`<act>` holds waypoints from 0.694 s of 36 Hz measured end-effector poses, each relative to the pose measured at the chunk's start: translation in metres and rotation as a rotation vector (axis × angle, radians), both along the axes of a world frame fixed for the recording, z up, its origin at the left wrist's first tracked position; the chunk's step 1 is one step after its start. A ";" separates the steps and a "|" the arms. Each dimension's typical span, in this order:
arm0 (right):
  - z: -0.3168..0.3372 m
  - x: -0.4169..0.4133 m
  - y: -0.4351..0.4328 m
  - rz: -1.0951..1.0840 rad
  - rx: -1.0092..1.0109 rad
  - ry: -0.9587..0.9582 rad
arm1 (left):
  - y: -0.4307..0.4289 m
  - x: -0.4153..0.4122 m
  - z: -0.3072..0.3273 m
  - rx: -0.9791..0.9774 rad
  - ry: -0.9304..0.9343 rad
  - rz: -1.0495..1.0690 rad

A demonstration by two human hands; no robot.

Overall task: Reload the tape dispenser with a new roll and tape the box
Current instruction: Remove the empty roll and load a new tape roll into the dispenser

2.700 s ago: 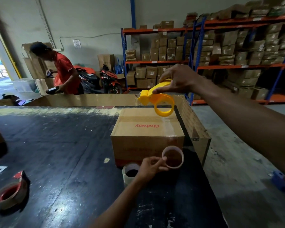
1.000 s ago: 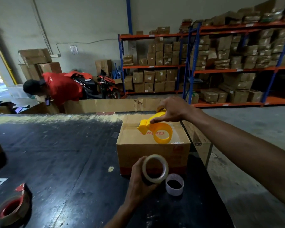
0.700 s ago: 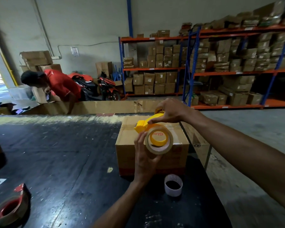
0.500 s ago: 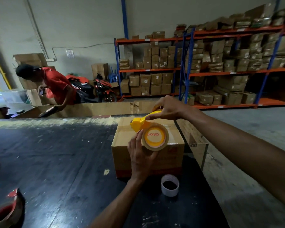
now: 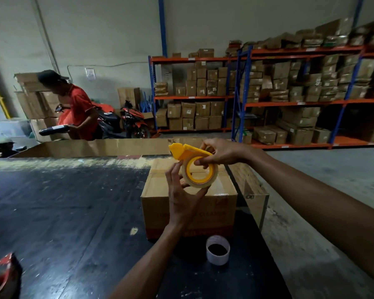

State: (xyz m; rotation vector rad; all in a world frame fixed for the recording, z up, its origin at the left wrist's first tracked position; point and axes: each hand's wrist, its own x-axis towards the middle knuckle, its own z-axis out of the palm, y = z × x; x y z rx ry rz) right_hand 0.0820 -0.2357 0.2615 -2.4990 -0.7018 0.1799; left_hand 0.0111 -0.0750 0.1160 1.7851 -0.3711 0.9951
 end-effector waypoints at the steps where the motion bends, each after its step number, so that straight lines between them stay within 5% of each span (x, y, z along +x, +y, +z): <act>1: 0.000 0.000 -0.001 -0.001 -0.046 -0.008 | 0.000 -0.001 0.000 0.015 -0.002 -0.003; 6: 0.000 0.002 0.005 0.052 -0.226 -0.062 | 0.001 0.000 0.003 0.036 0.012 -0.003; 14: 0.008 0.009 0.002 0.031 -0.216 -0.025 | 0.010 0.001 0.007 0.003 0.048 -0.131; 25: 0.017 0.010 0.000 0.042 -0.218 0.107 | 0.024 0.004 0.015 0.234 -0.104 -0.149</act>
